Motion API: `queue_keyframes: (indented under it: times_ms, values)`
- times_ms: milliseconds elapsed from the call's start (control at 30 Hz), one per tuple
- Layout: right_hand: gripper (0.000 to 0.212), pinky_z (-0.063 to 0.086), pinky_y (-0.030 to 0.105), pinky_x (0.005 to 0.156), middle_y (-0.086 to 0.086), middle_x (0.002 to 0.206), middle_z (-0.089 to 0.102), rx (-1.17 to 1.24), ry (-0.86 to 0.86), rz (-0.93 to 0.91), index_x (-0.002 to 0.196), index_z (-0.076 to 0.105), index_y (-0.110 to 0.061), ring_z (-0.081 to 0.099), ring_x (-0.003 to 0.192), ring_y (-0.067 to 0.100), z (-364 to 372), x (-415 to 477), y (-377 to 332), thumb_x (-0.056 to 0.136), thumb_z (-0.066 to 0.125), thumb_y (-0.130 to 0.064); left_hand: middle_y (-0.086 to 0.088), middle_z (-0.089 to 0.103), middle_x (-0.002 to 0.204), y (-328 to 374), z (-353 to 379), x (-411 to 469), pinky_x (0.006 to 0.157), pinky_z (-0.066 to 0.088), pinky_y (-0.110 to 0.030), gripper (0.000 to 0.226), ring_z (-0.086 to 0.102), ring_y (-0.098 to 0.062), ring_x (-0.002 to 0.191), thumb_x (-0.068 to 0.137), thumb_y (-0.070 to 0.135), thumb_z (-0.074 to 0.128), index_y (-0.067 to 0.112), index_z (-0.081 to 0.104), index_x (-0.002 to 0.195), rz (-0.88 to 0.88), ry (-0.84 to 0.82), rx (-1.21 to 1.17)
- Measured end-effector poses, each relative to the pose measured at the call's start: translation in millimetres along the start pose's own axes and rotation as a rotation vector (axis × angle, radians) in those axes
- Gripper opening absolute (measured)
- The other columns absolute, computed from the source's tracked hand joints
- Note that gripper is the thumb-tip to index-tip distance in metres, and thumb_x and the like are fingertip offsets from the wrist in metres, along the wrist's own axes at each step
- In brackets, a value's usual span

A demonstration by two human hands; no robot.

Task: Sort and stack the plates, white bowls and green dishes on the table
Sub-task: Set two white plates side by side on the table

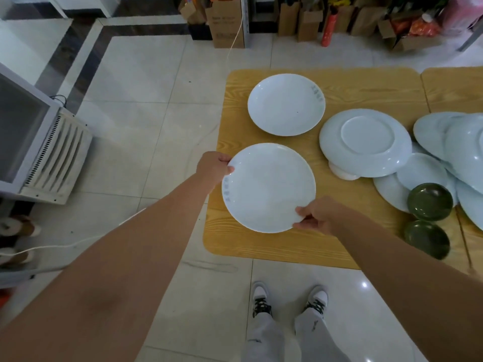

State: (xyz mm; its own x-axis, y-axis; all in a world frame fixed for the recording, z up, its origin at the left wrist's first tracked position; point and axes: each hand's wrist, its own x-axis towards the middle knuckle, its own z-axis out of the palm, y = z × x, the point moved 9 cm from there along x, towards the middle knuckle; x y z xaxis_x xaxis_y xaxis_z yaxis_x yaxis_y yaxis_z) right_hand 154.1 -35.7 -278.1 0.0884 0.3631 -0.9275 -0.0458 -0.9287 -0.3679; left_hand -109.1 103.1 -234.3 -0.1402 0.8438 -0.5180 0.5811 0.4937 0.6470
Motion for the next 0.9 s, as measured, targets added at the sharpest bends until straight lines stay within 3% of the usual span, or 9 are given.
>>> queue_keyframes:
  times_ms: [200,300,467,633,700,767,900]
  values:
    - [0.028,0.061,0.045,0.064,0.02,0.099,0.067,0.099,0.027,-0.014,0.118,0.05,-0.002,0.069,0.082,0.034,7,12,30,0.092,0.061,0.004,-0.011,0.071,0.103,-11,19,2,0.086,0.058,-0.045,0.026,0.069,-0.031,0.095,0.083,0.001,0.068,0.012,0.073,0.106,0.021,-0.019,0.165]
    - [0.029,0.058,0.042,0.062,0.02,0.1,0.068,0.061,0.058,-0.062,0.121,0.052,-0.002,0.07,0.08,0.032,4,16,28,0.093,0.062,0.0,-0.008,0.069,0.095,-20,22,2,0.085,0.058,-0.042,0.022,0.068,-0.03,0.092,0.082,0.002,0.066,0.016,0.071,0.098,0.004,0.0,0.203]
    - [0.032,0.059,0.044,0.065,0.021,0.104,0.069,0.051,0.076,-0.093,0.123,0.053,0.0,0.07,0.085,0.033,0,17,24,0.092,0.063,-0.001,-0.01,0.069,0.102,-24,25,4,0.079,0.059,-0.039,0.031,0.067,-0.028,0.086,0.083,0.002,0.067,0.013,0.069,0.111,-0.034,-0.013,0.204]
    - [0.02,0.059,0.04,0.061,0.02,0.094,0.071,0.015,0.087,-0.116,0.112,0.055,-0.001,0.072,0.077,0.03,-5,15,23,0.095,0.061,-0.009,-0.015,0.069,0.106,-27,26,7,0.083,0.059,-0.044,0.029,0.068,-0.034,0.095,0.084,0.001,0.067,0.01,0.068,0.111,-0.063,-0.023,0.19]
    - [0.023,0.059,0.038,0.061,0.019,0.09,0.072,-0.006,0.107,-0.123,0.107,0.058,0.003,0.073,0.074,0.029,-14,13,19,0.095,0.062,-0.016,-0.018,0.067,0.113,-19,26,9,0.092,0.055,-0.045,0.022,0.065,-0.036,0.104,0.086,0.004,0.066,0.003,0.067,0.109,-0.034,-0.027,0.228]
    - [0.029,0.061,0.039,0.063,0.021,0.088,0.073,-0.019,0.155,-0.128,0.103,0.062,0.006,0.073,0.077,0.031,-28,10,13,0.094,0.065,-0.021,-0.016,0.061,0.126,-3,22,10,0.101,0.046,-0.038,0.031,0.057,-0.033,0.118,0.089,0.008,0.064,-0.001,0.064,0.118,0.012,0.006,0.286]
    - [0.024,0.06,0.038,0.069,0.018,0.087,0.069,-0.003,0.228,-0.152,0.1,0.06,0.003,0.07,0.078,0.028,-64,-1,-11,0.096,0.062,-0.02,-0.007,0.058,0.132,42,15,8,0.093,0.044,-0.031,0.039,0.056,-0.028,0.119,0.088,0.008,0.062,0.012,0.058,0.127,0.075,0.14,0.208]
